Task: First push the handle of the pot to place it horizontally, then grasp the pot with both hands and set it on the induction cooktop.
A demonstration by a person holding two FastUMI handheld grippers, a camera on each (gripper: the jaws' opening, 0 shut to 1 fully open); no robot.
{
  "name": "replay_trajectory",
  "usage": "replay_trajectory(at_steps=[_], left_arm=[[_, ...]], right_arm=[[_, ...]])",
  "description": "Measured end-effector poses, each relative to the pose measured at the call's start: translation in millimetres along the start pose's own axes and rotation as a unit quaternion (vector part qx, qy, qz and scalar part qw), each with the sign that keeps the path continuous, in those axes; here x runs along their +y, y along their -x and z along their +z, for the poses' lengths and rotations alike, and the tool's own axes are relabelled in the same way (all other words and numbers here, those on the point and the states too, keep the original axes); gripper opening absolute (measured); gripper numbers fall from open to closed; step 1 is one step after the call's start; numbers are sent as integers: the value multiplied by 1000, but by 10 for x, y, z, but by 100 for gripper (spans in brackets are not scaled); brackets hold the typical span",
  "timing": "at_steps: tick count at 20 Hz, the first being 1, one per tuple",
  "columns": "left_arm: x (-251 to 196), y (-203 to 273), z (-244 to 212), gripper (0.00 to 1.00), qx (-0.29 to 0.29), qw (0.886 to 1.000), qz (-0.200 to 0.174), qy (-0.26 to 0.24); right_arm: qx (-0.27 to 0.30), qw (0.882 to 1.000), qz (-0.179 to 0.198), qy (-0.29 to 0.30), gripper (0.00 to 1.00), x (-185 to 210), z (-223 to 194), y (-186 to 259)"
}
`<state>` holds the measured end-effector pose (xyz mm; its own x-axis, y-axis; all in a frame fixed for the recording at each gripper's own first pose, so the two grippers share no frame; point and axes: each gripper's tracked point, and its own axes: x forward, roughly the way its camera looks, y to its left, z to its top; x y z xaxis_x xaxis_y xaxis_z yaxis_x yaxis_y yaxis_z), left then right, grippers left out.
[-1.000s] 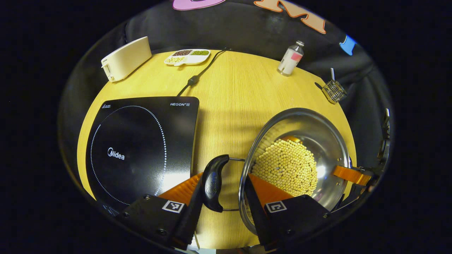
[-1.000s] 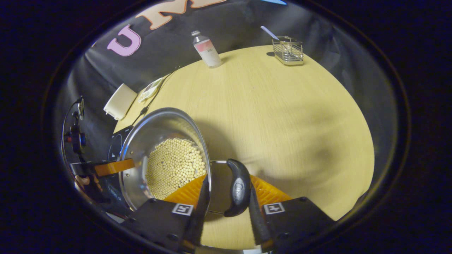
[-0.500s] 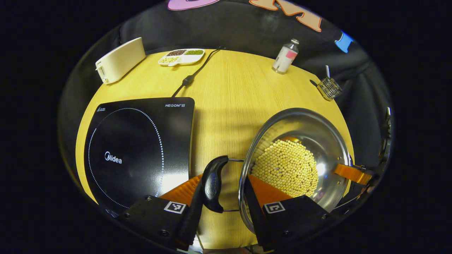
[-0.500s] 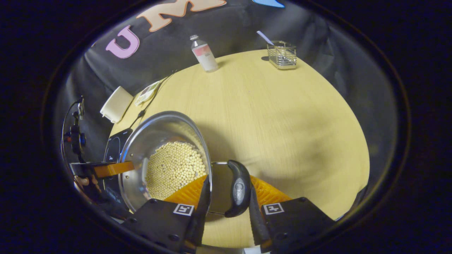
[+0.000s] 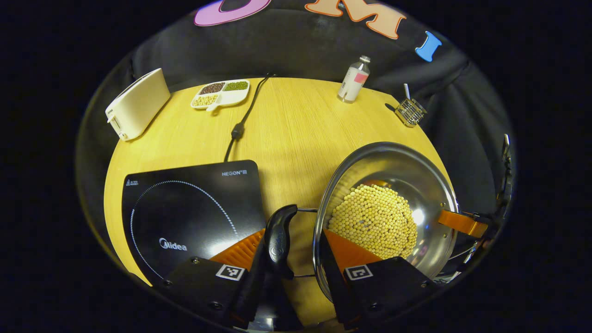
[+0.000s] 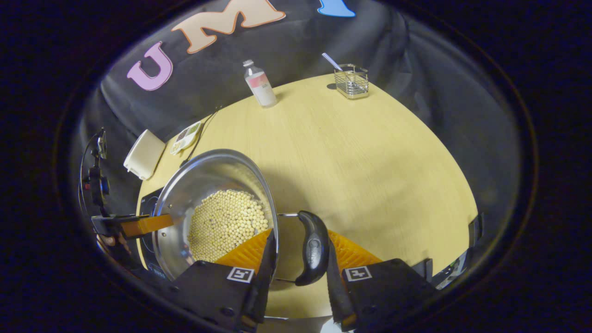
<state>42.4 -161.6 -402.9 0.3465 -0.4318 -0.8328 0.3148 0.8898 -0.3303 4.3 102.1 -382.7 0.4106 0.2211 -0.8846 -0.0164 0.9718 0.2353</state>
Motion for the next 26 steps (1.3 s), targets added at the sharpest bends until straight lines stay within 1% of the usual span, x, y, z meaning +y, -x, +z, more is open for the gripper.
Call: replay_trajectory(at_steps=[1, 2, 5, 6, 8, 9, 10, 11, 12, 13, 14, 15, 23, 26], left_arm=[[58, 46, 50, 65, -5, 1000, -2, -1], [121, 76, 75, 64, -9, 1000, -3, -1], [351, 199, 125, 64, -18, 1000, 2, 5], [437, 242, 131, 66, -20, 1000, 4, 8], [611, 323, 123, 67, -23, 1000, 12, 15], [711, 368, 118, 65, -25, 999, 15, 18], [803, 403, 111, 64, -28, 999, 18, 21], [897, 445, 95, 67, -30, 999, 21, 26], [979, 477, 66, 64, -29, 999, 25, 30], [1070, 511, 44, 64, -29, 999, 28, 34], [1157, 537, 20, 64, -28, 998, 30, 38], [1244, 576, -3, 64, -29, 998, 33, 42], [1887, 799, -154, 64, -27, 996, 53, 68], [2095, 861, -195, 66, -25, 995, 60, 73]], right_arm=[[-4, 1000, 0, 0, 51, 78, 14, 29], [-7, 1000, 1, 1, 57, 160, 36, 32], [-11, 1000, 7, 5, 57, 413, 51, 59], [-10, 1000, 11, 6, 51, 511, 61, 49], [-6, 1000, 20, 6, 51, 706, 45, 30], [-6, 1000, 25, 8, 57, 818, 31, 28], [-5, 999, 30, 11, 57, 905, 22, 9], [-4, 999, 34, 14, 51, 1006, -18, 13], [-2, 999, 38, 16, 51, 1102, -35, -1], [0, 999, 41, 18, 51, 1192, -72, -6], [1, 999, 46, 20, 57, 1285, -87, -11], [2, 999, 49, 22, 51, 1385, -114, -21], [13, 997, 72, 40, 51, 2066, -299, -126], [17, 996, 78, 42, 51, 2281, -358, -194]])
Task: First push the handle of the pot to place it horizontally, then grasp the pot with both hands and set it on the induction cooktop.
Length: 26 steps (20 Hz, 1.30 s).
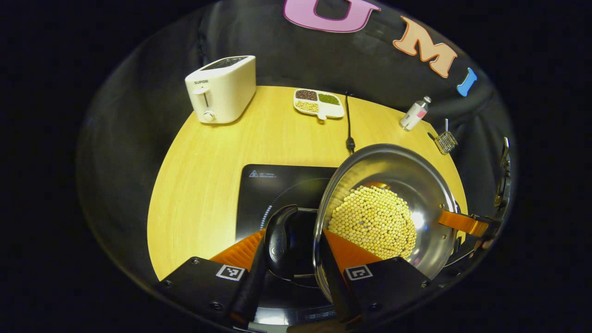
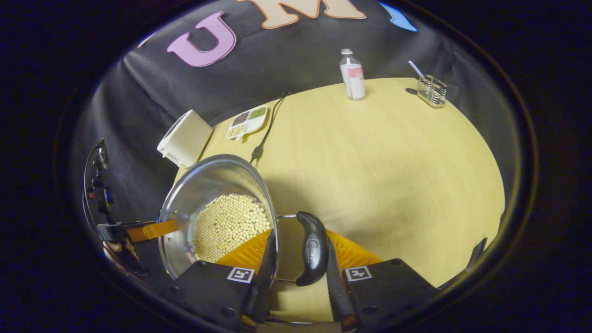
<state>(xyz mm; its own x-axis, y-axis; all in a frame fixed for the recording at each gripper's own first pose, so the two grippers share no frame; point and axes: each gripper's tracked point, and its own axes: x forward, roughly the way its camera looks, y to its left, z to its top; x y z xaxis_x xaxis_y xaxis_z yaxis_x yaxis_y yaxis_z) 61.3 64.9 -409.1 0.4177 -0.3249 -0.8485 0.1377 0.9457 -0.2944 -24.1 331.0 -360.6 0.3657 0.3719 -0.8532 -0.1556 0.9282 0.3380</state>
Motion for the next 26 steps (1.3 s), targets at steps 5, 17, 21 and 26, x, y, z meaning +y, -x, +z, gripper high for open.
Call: replay_trajectory(at_steps=[5, 17, 21, 26], left_arm=[[289, 27, 33, 64, 2, 1000, 7, 2], [639, 5, 110, 66, 3, 1000, 11, 7], [654, -5, 120, 64, 4, 1000, 8, 4], [669, 14, 130, 66, 6, 1000, 5, 4]], right_arm=[[4, 1000, 6, -1, 51, 279, -60, -116], [9, 1000, 16, -8, 51, 593, -78, -274], [10, 1000, 16, -9, 51, 618, -63, -306], [10, 1000, 16, -9, 51, 626, -58, -304]])
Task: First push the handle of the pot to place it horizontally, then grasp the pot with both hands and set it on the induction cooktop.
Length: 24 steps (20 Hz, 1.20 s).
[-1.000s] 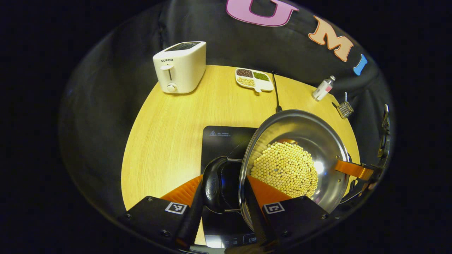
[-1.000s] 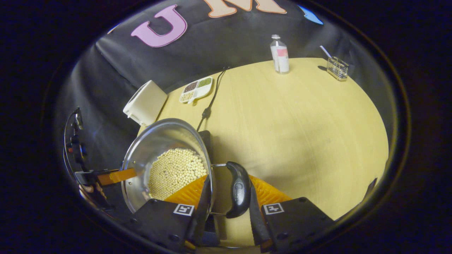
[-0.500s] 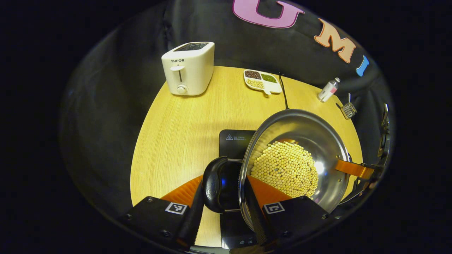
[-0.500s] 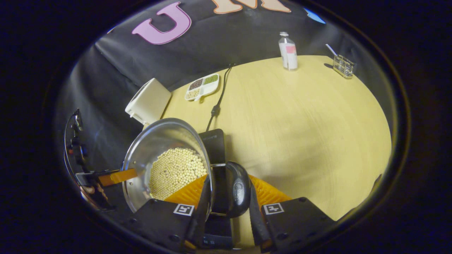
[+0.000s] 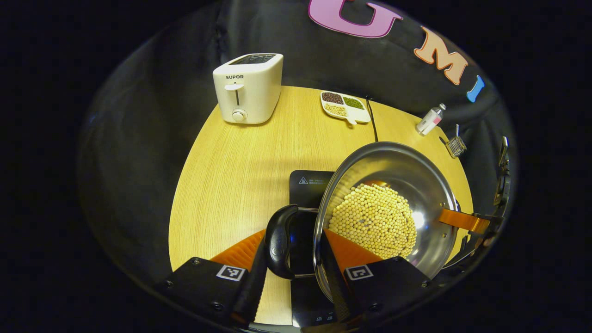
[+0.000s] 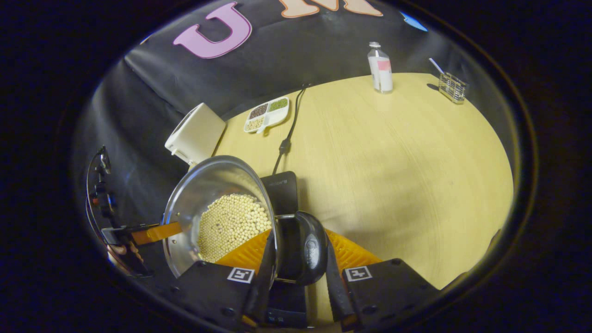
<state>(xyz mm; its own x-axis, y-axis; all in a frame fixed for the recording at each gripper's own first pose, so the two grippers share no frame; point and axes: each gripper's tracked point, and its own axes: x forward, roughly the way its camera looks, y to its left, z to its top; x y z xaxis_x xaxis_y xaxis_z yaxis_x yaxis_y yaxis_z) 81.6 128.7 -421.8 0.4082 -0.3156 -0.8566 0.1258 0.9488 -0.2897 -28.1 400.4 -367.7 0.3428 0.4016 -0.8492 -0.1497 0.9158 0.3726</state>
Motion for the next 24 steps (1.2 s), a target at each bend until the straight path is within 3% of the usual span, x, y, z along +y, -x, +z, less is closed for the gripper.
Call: replay_trajectory(at_steps=[3, 4, 6, 7, 8, 10, 11, 13, 14, 15, 16, 18, 20, 24], left_arm=[[-7, 1, -8, 64, 0, 1000, 0, 2], [-7, 3, -5, 64, 0, 1000, 0, 2], [-13, -3, -9, 65, 2, 1000, 1, 1], [-14, -6, -7, 66, 2, 1000, 2, 1], [-21, -6, -10, 66, 2, 1000, 2, 2], [-14, -6, -11, 67, 2, 1000, 3, 4], [-9, -2, -13, 67, 2, 1000, 4, 5], [-3, 5, -16, 69, 2, 1000, 5, 7], [-4, 12, -21, 67, 2, 1000, 6, 8], [-4, 24, -21, 67, 0, 1000, 6, 9], [-11, 25, -42, 70, 2, 1000, 5, 12], [-27, 42, -41, 72, -4, 1000, 2, 20], [-14, 64, -48, 68, -6, 1000, 5, 22], [45, 107, -3, 78, -19, 999, 22, 22]], right_arm=[[0, 1000, 0, -1, 51, 8, 1, -2], [1, 1000, -1, -1, 57, 6, 10, -11], [1, 1000, -1, -1, 57, 16, 4, -7], [2, 1000, -1, -2, 51, 17, 0, -1], [2, 1000, -2, -3, 56, 17, 2, 4], [1, 1000, -3, -3, 56, 22, 4, 2], [0, 1000, -4, -3, 51, 20, 1, 8], [0, 1000, -4, -5, 56, 26, 3, 5], [1, 1000, -6, -5, 51, 24, -1, 19], [-4, 1000, -5, -11, 51, 29, 32, 10], [-7, 1000, -5, -15, 61, 23, 53, 11], [-14, 1000, 0, -21, 55, 60, 96, 32], [-17, 1000, 0, -23, 53, 58, 103, 27], [-33, 999, -4, -25, 58, 19, 187, 77]])
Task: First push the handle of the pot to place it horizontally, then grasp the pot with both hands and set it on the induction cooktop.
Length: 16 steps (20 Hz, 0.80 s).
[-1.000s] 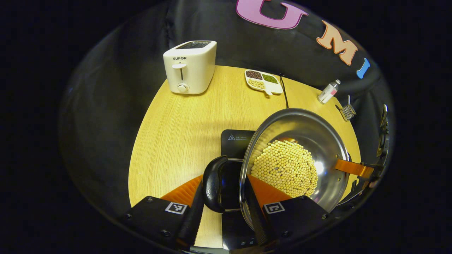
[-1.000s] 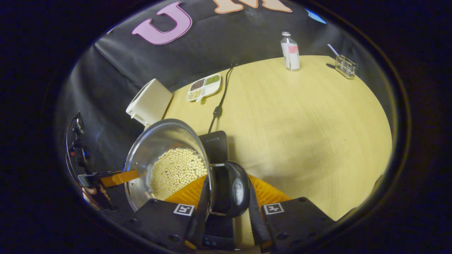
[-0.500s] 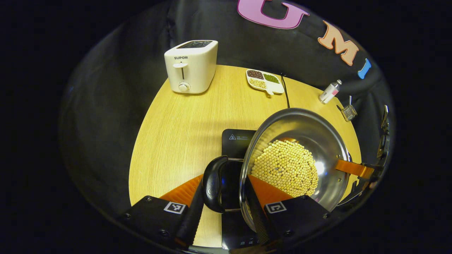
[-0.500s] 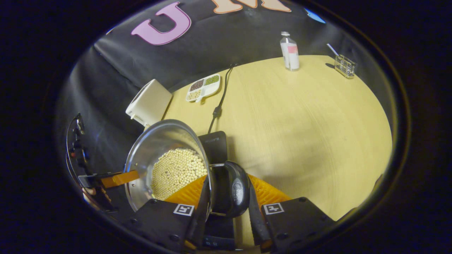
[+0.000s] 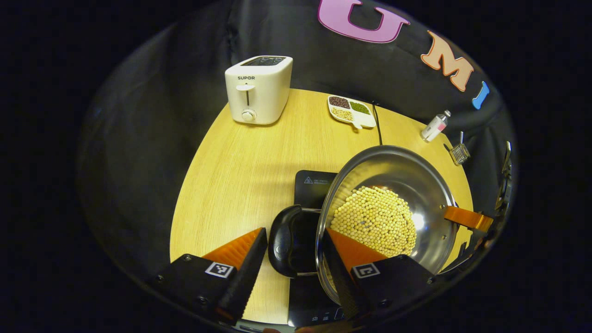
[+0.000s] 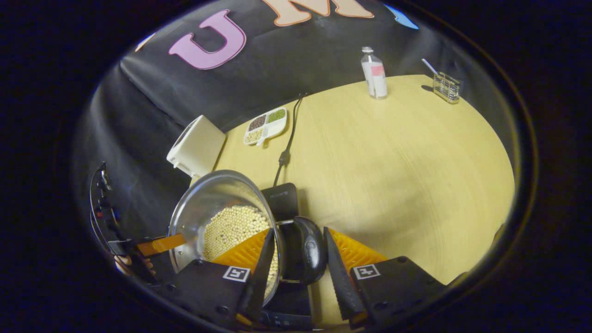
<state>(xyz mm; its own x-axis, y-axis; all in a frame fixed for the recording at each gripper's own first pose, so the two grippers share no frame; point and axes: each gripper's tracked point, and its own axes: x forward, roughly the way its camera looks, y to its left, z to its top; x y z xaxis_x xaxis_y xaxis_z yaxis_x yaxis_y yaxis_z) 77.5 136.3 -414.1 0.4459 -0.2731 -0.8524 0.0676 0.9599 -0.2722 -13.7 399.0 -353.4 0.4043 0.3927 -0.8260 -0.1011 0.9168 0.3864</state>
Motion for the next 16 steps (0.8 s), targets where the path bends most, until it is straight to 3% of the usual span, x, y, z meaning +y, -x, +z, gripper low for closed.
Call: replay_trajectory(at_steps=[1, 3, 5, 6, 7, 9, 10, 11, 12, 13, 16], left_arm=[[2, 14, 1, 81, -1, 1000, 1, 0], [2, 34, 7, 83, -5, 1000, 6, -1], [18, 64, 30, 83, -12, 1000, 14, -1], [26, 82, 49, 88, -18, 1000, 19, -3], [20, 103, 78, 84, -24, 1000, 19, -6], [41, 150, 141, 89, -42, 998, 31, -18], [28, 180, 175, 86, -50, 998, 34, -23], [27, 213, 206, 86, -56, 997, 37, -29], [25, 236, 229, 86, -61, 997, 40, -34], [11, 262, 256, 86, -67, 996, 41, -39], [-71, 333, 304, 86, -82, 995, 41, -51]], right_arm=[[-3, 1000, -1, 0, 65, -24, 8, 21], [-8, 1000, 0, 1, 65, -33, 28, 38], [-14, 1000, -1, 4, 71, -57, 45, 64], [-17, 1000, 0, 5, 71, -59, 59, 84], [-20, 1000, 3, 6, 74, -51, 59, 95], [-27, 1000, 3, 8, 87, -74, 76, 126], [-31, 999, 5, 7, 97, -81, 97, 136], [-35, 999, 7, 6, 98, -86, 105, 172], [-40, 999, 7, 6, 92, -94, 129, 195], [-45, 999, 7, 6, 99, -110, 140, 223], [-57, 998, 8, 7, 99, -164, 196, 282]])
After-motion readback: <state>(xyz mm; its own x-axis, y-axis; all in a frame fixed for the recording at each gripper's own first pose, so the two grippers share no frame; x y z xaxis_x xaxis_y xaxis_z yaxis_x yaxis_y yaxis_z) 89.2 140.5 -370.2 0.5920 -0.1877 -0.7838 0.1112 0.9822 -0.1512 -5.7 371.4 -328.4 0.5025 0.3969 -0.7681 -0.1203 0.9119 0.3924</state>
